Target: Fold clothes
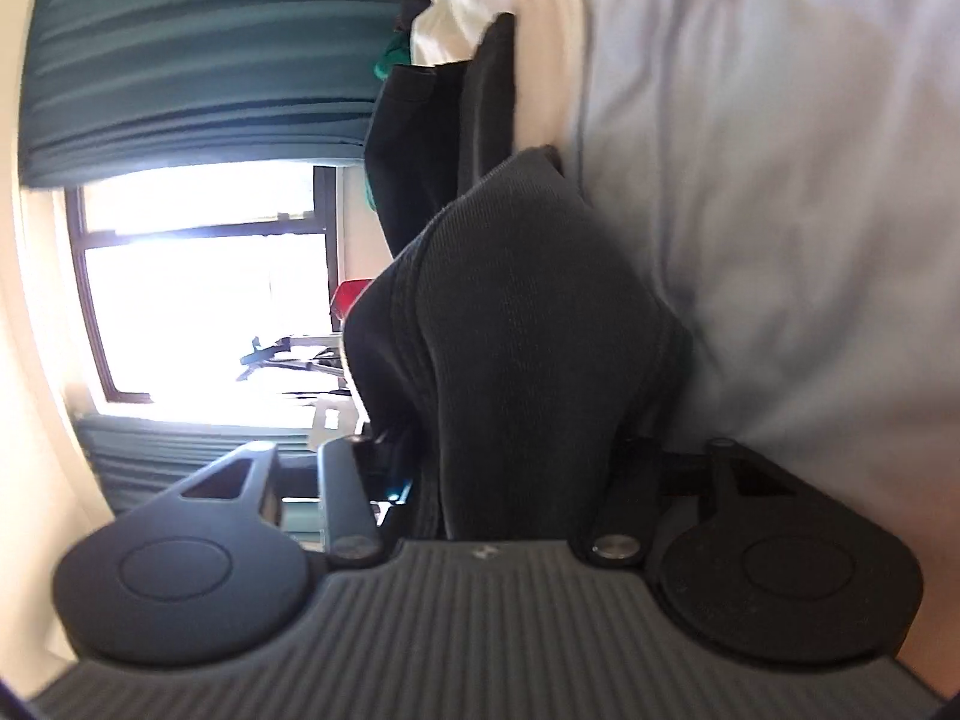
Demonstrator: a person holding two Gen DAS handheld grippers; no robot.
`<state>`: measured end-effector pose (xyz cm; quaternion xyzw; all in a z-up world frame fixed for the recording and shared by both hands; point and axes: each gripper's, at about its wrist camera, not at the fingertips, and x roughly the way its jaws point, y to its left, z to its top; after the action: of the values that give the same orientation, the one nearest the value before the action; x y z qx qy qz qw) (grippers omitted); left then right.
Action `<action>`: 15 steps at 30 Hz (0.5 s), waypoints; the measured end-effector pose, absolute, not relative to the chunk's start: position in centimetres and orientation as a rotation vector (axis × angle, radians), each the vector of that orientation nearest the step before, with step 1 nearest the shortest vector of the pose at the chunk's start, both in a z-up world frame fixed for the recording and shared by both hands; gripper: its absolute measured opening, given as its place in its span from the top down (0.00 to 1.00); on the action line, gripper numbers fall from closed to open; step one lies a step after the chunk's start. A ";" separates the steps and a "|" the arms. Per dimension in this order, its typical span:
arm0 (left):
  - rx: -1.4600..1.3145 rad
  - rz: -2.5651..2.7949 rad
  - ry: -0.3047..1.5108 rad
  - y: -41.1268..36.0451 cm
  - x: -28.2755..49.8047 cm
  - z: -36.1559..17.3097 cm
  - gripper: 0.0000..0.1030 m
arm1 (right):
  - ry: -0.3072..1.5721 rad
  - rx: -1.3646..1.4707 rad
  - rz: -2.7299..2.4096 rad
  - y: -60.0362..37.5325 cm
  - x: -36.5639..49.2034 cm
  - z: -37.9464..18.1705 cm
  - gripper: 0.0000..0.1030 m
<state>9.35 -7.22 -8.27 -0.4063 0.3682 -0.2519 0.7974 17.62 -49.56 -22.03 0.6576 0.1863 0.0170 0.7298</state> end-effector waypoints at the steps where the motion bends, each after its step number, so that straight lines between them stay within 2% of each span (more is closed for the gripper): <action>1: -0.863 -0.545 0.800 -7.4 9.1 -8.7 0.93 | 0.406 1.410 0.033 -49.7 18.2 -21.7 0.69; 2: -0.854 -0.549 0.809 -7.5 8.9 -9.0 0.93 | 0.400 1.374 0.030 -49.9 18.8 -21.4 0.79; 3: -0.849 -0.556 0.813 -7.8 8.9 -9.3 0.93 | 0.381 1.348 0.031 -49.9 18.9 -20.8 0.83; 6: -0.843 -0.582 0.815 -8.9 9.2 -10.0 0.92 | 0.294 1.249 0.009 -50.5 18.6 -18.2 0.86; 12: -0.833 -0.633 0.821 -11.0 9.8 -11.4 0.90 | 0.089 1.097 -0.072 -53.5 14.3 -14.2 0.87; 15: -0.818 -0.640 0.847 -11.7 10.3 -12.5 0.90 | 0.142 1.116 -0.143 -55.1 13.0 -15.1 0.87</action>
<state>10.27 -11.70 -12.50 -0.3791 0.3927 -0.2966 0.7837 12.99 -55.09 -15.09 0.5287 0.0673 -0.0675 0.8434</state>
